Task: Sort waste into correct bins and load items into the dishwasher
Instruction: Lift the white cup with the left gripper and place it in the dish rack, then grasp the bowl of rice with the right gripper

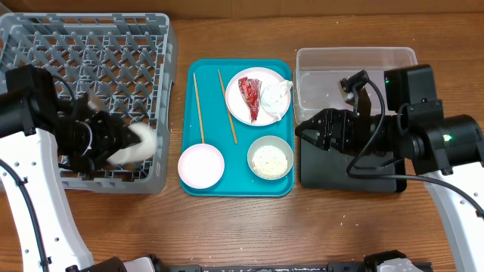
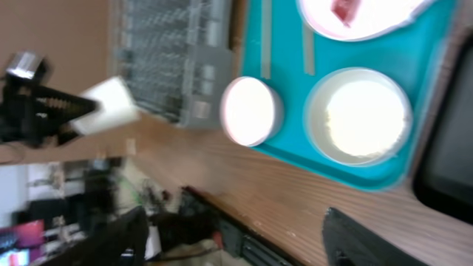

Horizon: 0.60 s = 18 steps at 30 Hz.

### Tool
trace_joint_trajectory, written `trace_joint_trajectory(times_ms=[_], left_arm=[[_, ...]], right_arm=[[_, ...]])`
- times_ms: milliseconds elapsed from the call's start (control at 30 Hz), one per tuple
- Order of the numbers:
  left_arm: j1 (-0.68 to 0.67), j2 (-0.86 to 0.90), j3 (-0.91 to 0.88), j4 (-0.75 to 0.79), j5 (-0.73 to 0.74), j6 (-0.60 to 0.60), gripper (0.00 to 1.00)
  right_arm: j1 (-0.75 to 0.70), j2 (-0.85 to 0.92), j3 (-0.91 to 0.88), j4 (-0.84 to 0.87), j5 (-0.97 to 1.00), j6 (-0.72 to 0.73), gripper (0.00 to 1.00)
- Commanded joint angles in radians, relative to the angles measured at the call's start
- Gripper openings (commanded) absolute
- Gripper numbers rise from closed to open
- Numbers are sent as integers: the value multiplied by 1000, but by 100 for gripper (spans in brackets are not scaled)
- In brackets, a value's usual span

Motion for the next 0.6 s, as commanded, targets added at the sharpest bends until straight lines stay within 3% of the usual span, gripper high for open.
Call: trace_joint_trajectory(times_ms=[0,200,433,567], left_arm=[[3,-16,-1,0,-407,-263,57],[4,-15,-85,92,-454,-310,63],[4,-15,-337,341,-312,-250,61],[5,-14,-392,413,-343,-252,63]], right_arm=[[5,6,10,-14,124,-10,79],[5,6,10,-13,123,-10,79],[5,6,10,-12,124,-10,80],[5,6,10,-16,123,-10,80]])
